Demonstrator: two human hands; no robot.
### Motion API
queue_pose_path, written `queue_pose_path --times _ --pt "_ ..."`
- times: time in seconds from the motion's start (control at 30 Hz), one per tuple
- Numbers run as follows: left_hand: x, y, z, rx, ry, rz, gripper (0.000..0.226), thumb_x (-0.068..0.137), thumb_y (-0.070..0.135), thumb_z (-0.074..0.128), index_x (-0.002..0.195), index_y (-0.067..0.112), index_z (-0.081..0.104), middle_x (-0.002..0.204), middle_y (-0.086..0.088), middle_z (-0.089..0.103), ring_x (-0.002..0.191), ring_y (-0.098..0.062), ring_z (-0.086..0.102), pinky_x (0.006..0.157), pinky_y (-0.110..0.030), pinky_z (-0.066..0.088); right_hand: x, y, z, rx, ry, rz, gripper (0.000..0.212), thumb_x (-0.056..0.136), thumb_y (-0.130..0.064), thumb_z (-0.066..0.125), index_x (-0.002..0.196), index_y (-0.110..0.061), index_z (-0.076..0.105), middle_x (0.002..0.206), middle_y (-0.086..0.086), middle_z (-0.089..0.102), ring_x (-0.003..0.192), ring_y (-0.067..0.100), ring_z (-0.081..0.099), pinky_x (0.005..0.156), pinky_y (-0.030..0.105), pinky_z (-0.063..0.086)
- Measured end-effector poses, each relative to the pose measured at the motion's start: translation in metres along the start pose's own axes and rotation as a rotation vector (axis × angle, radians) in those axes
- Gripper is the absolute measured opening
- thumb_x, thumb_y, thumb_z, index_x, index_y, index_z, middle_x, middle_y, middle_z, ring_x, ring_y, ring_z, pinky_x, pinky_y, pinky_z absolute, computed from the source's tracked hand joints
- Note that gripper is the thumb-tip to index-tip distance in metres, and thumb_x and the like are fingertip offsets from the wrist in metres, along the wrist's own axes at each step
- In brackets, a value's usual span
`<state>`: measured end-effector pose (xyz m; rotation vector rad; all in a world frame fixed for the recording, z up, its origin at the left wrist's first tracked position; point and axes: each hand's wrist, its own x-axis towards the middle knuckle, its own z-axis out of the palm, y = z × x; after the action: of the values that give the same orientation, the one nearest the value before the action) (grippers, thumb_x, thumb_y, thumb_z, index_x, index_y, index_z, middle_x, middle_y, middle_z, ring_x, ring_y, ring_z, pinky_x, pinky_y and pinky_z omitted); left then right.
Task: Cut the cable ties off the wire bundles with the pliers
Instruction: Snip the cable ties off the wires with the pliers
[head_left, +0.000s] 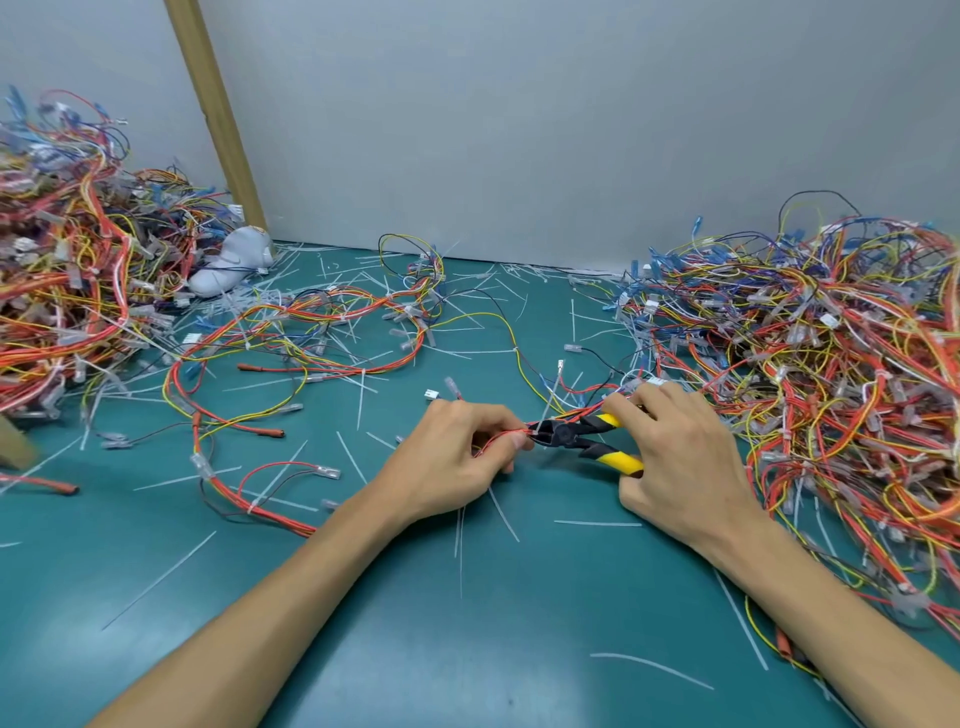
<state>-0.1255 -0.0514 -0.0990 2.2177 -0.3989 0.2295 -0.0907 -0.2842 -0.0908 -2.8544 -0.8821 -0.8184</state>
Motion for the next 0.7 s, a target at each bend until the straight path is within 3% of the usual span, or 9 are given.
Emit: queue_pose_path --times 0.2,0.37,0.43,0.53,0.7 --pt "-0.0009 0.0002 -0.0006 -0.022 -0.023 -0.007 0.015 0.094 0.019 0.058 0.085 0.019 0.070 0.056 0.011 0.061 0.050 -0.006 0.046 0.053 -0.011 0.032 0.0017 -0.0001 -0.0011 0.010 -0.030 -0.020 0.050 0.046 -0.007 0.074 0.095 -0.012 0.062 0.084 0.003 0.054 0.077 0.029 0.049 0.065 0.036 0.039" --pt "-0.0003 0.0006 -0.0011 -0.020 -0.043 -0.019 0.016 0.095 0.019 0.057 0.089 0.018 0.072 0.057 0.011 0.060 0.051 -0.006 0.045 0.053 -0.013 0.031 0.0013 -0.0030 -0.0022 0.022 -0.010 -0.001 0.037 0.046 -0.004 0.071 0.080 -0.012 0.061 0.068 -0.001 0.054 0.065 0.028 0.048 0.053 0.031 0.036" --pt "-0.0007 0.0014 -0.0011 -0.018 -0.054 -0.023 0.016 0.095 0.019 0.057 0.090 0.017 0.072 0.057 0.012 0.060 0.051 -0.006 0.046 0.053 -0.011 0.031 0.0011 -0.0030 -0.0030 0.017 0.018 -0.019 0.019 0.057 -0.014 0.059 0.076 -0.013 0.059 0.064 -0.002 0.054 0.063 0.027 0.048 0.051 0.030 0.035" --pt "-0.0014 0.0033 -0.0004 -0.024 -0.066 -0.022 0.016 0.095 0.018 0.057 0.090 0.017 0.072 0.057 0.012 0.060 0.051 -0.005 0.047 0.053 -0.010 0.031 0.0027 -0.0023 -0.0027 0.011 0.053 -0.044 0.026 0.062 -0.024 0.040 0.075 -0.013 0.060 0.066 -0.002 0.056 0.063 0.027 0.051 0.051 0.032 0.040" --pt "-0.0021 0.0064 0.0005 0.035 -0.027 0.017 0.012 0.095 0.021 0.058 0.091 0.019 0.069 0.063 0.012 0.060 0.055 -0.005 0.048 0.055 -0.014 0.035 0.0010 0.0003 0.0003 0.002 0.086 0.036 0.034 0.055 -0.014 0.057 0.086 -0.015 0.068 0.080 -0.001 0.063 0.070 0.028 0.057 0.053 0.031 0.043"
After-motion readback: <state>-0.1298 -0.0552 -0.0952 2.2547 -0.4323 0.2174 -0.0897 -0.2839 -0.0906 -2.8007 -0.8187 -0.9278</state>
